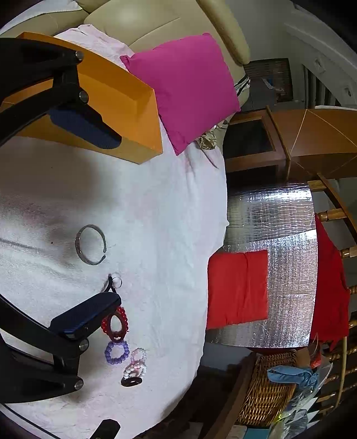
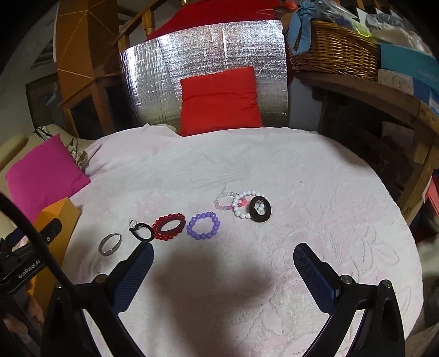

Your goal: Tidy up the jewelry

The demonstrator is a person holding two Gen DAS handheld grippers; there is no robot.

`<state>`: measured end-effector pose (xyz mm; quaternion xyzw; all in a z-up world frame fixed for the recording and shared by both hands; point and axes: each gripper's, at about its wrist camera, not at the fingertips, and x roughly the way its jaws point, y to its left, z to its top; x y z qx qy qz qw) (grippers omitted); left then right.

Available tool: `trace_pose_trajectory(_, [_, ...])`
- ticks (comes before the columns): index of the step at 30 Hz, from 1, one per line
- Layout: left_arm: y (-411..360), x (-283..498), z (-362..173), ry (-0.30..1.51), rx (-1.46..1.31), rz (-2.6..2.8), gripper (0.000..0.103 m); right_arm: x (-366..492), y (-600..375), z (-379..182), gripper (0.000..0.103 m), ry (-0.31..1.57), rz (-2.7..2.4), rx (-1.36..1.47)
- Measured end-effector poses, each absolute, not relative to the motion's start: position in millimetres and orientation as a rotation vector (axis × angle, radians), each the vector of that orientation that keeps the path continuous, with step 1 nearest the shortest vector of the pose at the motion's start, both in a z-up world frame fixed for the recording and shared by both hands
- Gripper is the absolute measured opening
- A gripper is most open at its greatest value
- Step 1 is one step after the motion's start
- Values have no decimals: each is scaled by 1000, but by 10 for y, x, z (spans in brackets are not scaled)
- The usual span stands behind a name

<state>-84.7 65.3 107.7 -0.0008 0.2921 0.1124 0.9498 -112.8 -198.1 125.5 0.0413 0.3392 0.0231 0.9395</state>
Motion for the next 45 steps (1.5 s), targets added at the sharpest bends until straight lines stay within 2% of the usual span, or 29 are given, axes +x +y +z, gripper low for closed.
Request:
trace_pose_trajectory(13, [632,-779,1047,619,16,217,103,-1098,-2141,1232,103,708,53,111])
trace_pose_trajectory(24, [994,-556,819,724,-150,71,103,-773,-2144,1016,103,778,124,154])
trace_pose_trajectory(27, [1033,-498,754,753,-140,80,103,-627,-2042,914,93,799,186,175])
trace_pose_trajectory(31, [960,-447,695,786,-30,92,103,-448,-1860,728,75,851,256,203])
trace_pose_trajectory(34, [908,-419,658,820,23,91,103,-321,-1722,584,66,887,287,216])
trace_pose_trajectory(38, [920,-398,614,842,34,92,103,-175,-1604,450,60,906,294,250])
trace_pose_trajectory(42, [918,-380,588,846,36,82,103,-48,-1575,387,59,915,285,329])
trace_pose_trajectory(45, [898,-379,576,843,49,70,103,43,-1554,372,52,915,286,372])
